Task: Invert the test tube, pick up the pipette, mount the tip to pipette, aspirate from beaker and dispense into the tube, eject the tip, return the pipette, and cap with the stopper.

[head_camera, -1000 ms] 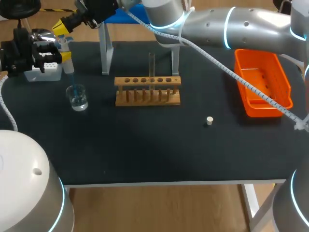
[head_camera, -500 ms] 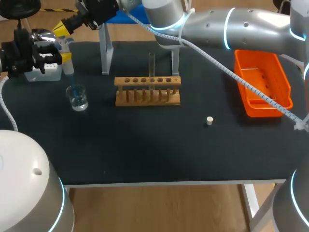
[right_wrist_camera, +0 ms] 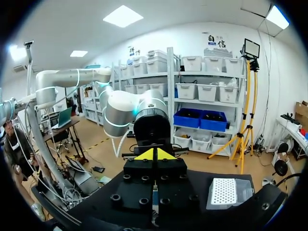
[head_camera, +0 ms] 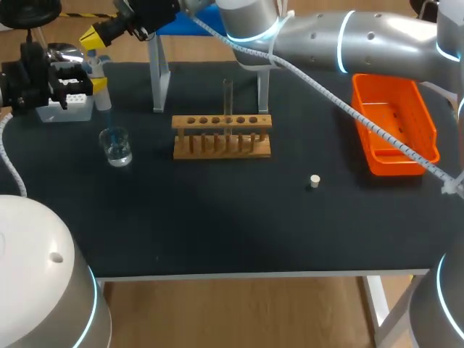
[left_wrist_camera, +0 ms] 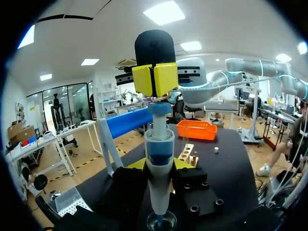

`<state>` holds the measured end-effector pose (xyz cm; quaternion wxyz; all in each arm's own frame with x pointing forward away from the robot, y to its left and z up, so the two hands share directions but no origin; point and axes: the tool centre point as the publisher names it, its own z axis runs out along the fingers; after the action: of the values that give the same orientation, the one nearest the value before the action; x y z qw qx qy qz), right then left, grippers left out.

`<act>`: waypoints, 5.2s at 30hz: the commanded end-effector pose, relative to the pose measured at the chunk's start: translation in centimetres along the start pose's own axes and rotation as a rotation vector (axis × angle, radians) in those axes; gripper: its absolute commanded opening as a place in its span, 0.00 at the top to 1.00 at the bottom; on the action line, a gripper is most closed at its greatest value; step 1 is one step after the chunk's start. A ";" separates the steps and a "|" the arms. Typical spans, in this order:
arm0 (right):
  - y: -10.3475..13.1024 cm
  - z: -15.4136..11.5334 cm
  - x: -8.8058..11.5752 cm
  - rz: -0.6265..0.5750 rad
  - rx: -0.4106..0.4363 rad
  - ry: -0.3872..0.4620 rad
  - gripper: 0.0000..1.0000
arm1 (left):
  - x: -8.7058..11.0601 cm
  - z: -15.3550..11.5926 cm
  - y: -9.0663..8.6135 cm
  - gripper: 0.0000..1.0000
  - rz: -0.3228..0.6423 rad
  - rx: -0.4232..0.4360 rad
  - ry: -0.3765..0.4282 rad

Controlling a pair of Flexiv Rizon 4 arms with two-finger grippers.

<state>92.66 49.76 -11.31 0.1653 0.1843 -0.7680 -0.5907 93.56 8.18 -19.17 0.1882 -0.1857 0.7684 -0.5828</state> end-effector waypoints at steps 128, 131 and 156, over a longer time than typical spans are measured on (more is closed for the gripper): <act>-13.4 -22.4 15.7 -0.025 0.109 -0.317 0.00 | 0.1 0.0 -0.1 1.00 0.000 0.000 -0.003; -14.8 -22.8 15.8 -0.024 0.120 -0.341 0.00 | 0.1 0.0 -0.1 1.00 0.000 0.000 -0.003; -20.1 -23.6 10.7 0.078 0.156 -0.349 0.00 | 0.1 0.0 -0.1 1.00 0.000 0.000 -0.003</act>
<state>94.71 19.16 -24.08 0.0216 0.0515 -0.8346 -0.5480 93.55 8.20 -19.15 0.1880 -0.1858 0.7683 -0.5830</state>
